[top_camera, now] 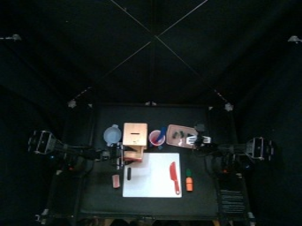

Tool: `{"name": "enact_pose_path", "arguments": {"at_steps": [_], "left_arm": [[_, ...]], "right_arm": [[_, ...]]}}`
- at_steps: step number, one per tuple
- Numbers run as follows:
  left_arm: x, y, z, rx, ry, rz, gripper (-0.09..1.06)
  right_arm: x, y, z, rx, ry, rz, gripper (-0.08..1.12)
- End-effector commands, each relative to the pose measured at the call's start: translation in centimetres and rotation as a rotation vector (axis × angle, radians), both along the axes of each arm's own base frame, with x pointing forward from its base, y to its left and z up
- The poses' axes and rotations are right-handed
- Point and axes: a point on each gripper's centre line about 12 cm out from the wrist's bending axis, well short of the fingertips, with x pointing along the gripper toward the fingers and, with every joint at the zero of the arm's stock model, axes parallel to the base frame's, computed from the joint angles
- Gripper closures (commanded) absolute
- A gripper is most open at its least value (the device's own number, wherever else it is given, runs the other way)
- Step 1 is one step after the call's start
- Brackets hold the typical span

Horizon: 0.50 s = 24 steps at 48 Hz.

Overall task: Place sushi on board then cut the sushi with the knife then place the pieces on the plate
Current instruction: Place the 4 sushi pieces on the plate

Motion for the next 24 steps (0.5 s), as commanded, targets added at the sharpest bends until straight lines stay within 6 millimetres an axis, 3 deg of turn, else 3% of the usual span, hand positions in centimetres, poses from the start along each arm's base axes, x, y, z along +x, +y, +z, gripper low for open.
{"name": "enact_pose_path", "arguments": {"at_steps": [1, 14, 24], "left_arm": [[0.2, 0.1, 0.7, 0.002, -0.025, 0.001, 0.06], [0.2, 0.1, 0.7, -0.001, -0.026, 0.003, 0.06], [0.4, 0.2, 0.9, -0.001, -0.032, 0.006, 0.06]], "right_arm": [[0.7, 0.0, 1.3, -0.014, -0.054, 0.008, 0.19], [2.8, 2.1, 5.2, -0.109, -0.159, 0.212, 0.19], [6.3, 6.3, 8.0, -0.208, -0.250, 0.689, 0.19]]}}
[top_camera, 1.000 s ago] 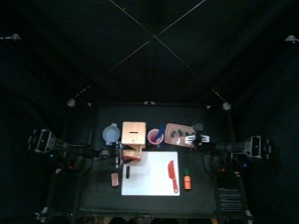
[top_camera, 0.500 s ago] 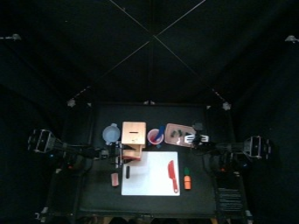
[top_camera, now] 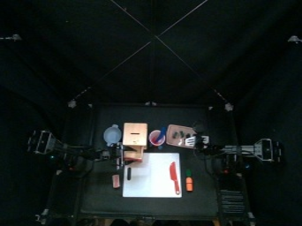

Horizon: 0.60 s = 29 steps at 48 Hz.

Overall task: Place sushi on board then cut the sushi with the knife then place the pieces on the plate
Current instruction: Place the 4 sushi pieces on the plate

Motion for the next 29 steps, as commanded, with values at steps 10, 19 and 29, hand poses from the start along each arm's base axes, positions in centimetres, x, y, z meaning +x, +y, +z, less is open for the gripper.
{"name": "enact_pose_path", "arguments": {"at_steps": [10, 19, 29], "left_arm": [[0.8, 0.1, 1.5, 0.001, -0.052, 0.005, 0.06], [1.3, 0.1, 2.2, 0.002, -0.072, 0.004, 0.06], [1.9, 0.1, 3.1, 0.001, -0.099, 0.004, 0.06]], "right_arm": [[6.1, 7.4, 3.1, 0.104, -0.241, 0.645, 0.20], [8.7, 11.0, 4.1, 0.260, -0.369, 0.908, 0.20], [11.9, 11.8, 4.0, 0.174, -0.307, 1.079, 0.20]]}}
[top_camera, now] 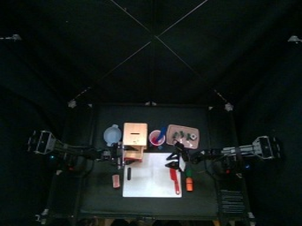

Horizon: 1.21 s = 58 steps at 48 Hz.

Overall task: Place sushi on board then cut the sushi with the knife then place the pieces on the plate
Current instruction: Place the 4 sushi pieces on the plate

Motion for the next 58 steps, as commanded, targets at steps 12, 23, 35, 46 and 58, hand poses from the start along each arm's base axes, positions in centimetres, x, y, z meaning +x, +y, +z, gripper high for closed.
{"name": "enact_pose_path", "arguments": {"at_steps": [12, 23, 35, 46, 58], "left_arm": [[0.9, 0.1, 1.5, -0.006, -0.048, 0.006, 0.06], [1.1, 0.1, 1.8, -0.024, -0.059, 0.019, 0.06], [1.2, 0.2, 1.8, -0.041, -0.059, 0.032, 0.06], [1.3, 0.3, 1.7, -0.042, -0.057, 0.036, 0.06], [1.5, 0.5, 1.6, -0.059, -0.055, 0.055, 0.06]], "right_arm": [[4.4, -1.2, 1.2, -0.261, -0.074, 0.109, 0.20], [6.1, -2.5, 1.4, -0.392, -0.107, 0.107, 0.20], [6.9, -2.7, 0.4, -0.434, -0.117, 0.136, 0.20], [8.5, -4.8, -2.7, -0.479, -0.123, 0.189, 0.20], [9.3, -7.0, -4.3, -0.419, -0.262, 0.178, 0.20]]}}
